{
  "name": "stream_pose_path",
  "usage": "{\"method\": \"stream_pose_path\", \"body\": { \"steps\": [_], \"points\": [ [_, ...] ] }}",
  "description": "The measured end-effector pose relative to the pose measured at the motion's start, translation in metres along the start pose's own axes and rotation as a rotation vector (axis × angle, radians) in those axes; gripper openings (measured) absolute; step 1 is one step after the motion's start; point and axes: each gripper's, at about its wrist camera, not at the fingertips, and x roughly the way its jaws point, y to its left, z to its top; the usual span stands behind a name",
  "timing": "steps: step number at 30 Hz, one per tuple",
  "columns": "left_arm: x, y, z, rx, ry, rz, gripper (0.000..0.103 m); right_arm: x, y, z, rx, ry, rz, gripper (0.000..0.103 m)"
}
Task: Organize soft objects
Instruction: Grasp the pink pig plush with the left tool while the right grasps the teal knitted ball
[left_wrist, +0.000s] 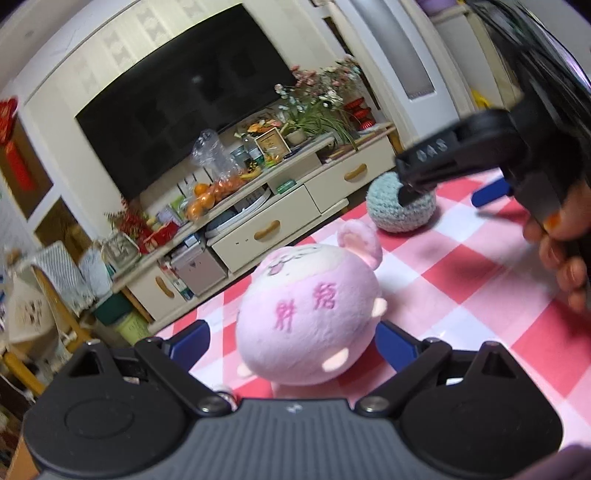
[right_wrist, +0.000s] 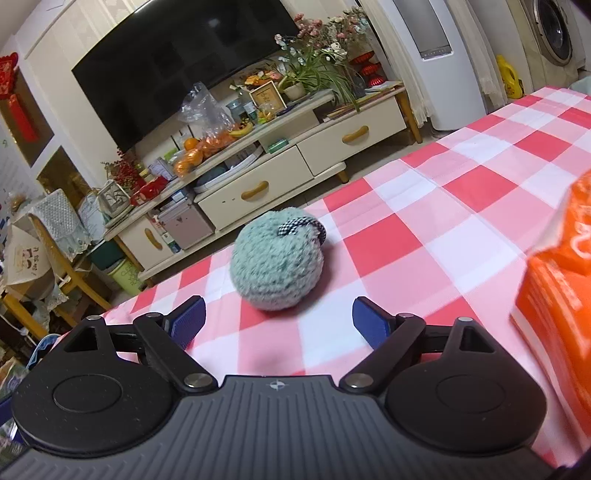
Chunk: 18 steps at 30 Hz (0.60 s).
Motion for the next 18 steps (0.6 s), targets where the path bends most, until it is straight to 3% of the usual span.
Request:
{"method": "stream_pose_path", "body": {
  "steps": [5,12,18],
  "points": [
    [0.011,-0.004,0.002,0.034,0.008,0.007,0.096,0.002,0.005,0.001,-0.043,-0.007,0.006,0.103],
    [0.023,-0.007,0.002,0.058,0.032,0.013,0.102,0.014,0.022,0.004,-0.2,-0.038,-0.034,0.103],
    [0.035,-0.004,0.001,0.034,0.046,-0.013,0.1,0.025,0.02,0.007,-0.219,-0.001,-0.059,0.103]
  ]
}}
